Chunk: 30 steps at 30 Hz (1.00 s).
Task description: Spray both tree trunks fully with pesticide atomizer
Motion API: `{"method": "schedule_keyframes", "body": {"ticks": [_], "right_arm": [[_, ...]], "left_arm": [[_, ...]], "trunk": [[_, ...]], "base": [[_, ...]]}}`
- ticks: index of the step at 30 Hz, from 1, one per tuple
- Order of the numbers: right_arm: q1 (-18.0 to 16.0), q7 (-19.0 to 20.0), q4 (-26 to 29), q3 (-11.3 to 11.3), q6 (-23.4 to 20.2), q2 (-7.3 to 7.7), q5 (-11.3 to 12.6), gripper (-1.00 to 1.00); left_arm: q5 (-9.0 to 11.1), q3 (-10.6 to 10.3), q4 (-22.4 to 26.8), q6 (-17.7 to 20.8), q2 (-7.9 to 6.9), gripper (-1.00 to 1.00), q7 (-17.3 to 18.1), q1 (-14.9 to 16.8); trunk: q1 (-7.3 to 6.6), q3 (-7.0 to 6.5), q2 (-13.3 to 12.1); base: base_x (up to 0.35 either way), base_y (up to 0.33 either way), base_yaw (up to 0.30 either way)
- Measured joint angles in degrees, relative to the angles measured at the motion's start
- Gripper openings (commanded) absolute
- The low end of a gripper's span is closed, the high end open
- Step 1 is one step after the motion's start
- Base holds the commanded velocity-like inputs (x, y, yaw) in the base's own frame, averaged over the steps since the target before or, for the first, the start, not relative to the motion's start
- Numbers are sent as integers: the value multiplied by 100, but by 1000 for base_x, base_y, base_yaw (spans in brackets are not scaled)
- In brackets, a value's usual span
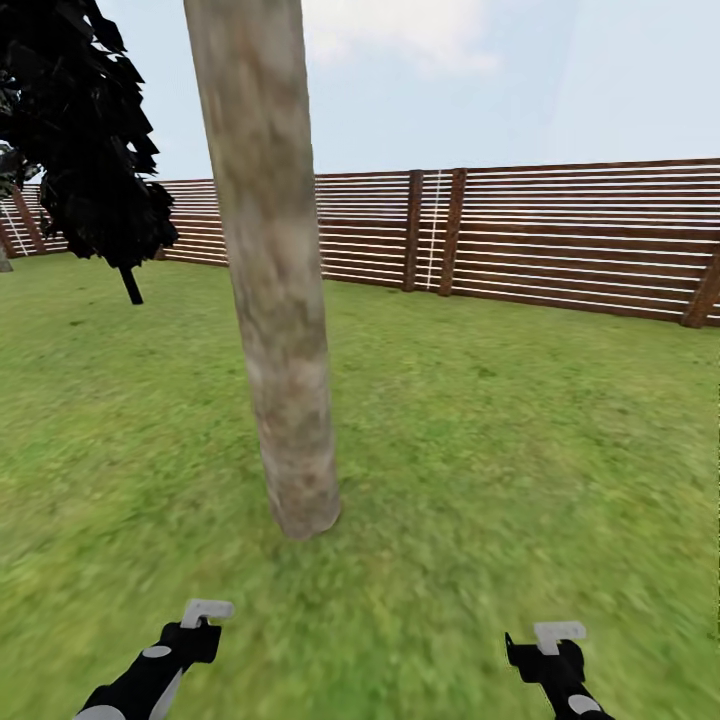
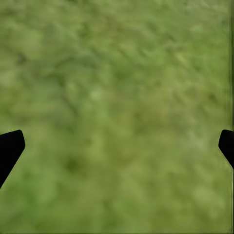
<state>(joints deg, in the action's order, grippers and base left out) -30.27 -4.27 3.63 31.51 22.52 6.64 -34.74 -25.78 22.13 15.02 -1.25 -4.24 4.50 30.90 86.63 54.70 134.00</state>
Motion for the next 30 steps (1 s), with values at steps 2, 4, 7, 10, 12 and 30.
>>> {"method": "schedule_keyframes", "body": {"ticks": [2,4,7,10,12,30], "right_arm": [[0,0,0,0,4,-3,1,100],[10,0,0,0,6,-4,1,100],[40,2,-4,-3,6,-5,-5,100],[77,0,-2,-1,6,-5,-9,100],[86,0,0,0,6,0,-5,100],[88,-25,0,0,3,1,-7,100]], "left_arm": [[-2,0,3,0,0,-100,0,0],[5,3,6,1,0,-100,0,0],[38,5,3,-2,4,-100,-2,0],[47,3,4,-2,13,-100,-2,0],[49,5,12,-2,13,-100,-6,0],[39,-79,177,1207,556,-100,47,219]], "trunk": [[0,0,0],[1,0,0],[0,0,0],[-1,0,0],[-2,0,0],[0,0,0]], "base": [[16,-271,0],[5,-273,0],[76,-274,0],[165,-274,0],[222,-259,0],[89,-84,70]]}}
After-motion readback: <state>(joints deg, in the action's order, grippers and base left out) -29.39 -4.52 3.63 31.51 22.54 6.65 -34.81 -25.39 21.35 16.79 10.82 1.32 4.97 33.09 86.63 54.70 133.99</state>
